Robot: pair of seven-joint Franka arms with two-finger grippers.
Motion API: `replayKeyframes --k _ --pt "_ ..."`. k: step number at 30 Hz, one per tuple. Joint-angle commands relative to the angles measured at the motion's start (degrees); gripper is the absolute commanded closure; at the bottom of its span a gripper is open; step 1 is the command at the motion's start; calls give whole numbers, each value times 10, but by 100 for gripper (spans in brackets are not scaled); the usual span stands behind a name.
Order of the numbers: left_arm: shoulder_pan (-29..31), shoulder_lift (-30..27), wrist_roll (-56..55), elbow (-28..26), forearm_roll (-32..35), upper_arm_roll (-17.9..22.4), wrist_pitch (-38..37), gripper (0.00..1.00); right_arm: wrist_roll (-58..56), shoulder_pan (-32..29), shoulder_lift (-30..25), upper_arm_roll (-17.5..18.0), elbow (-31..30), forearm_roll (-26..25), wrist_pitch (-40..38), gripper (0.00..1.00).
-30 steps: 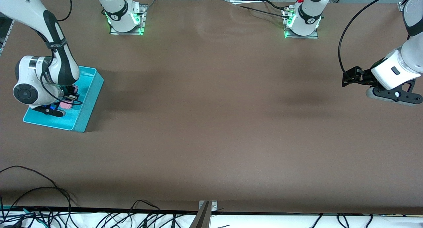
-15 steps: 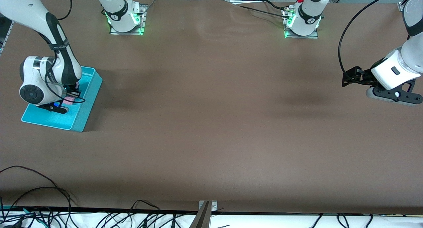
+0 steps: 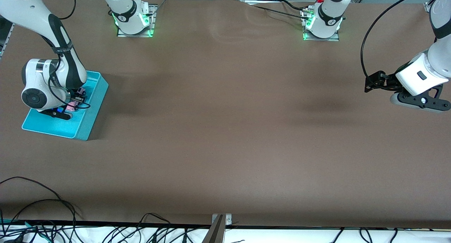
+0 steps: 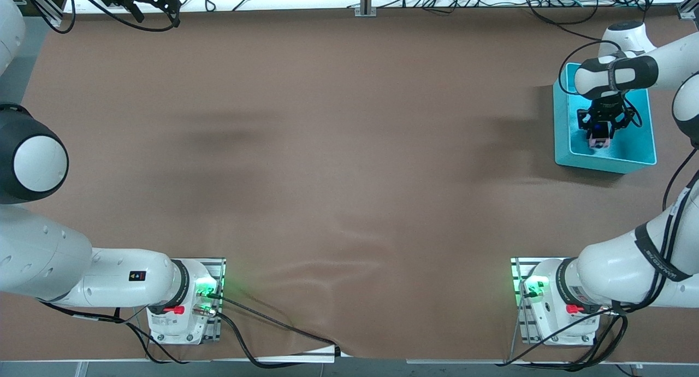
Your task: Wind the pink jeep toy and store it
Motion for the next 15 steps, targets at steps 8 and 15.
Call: replayKeyframes --k 8,15 --pt "4 7 0 18 -4 -1 -8 0 0 -1 -19 37 3 -12 -4 0" --pt "4 7 -1 18 -4 -1 -8 0 -4 -1 -40 88 85 -9 -180 0"
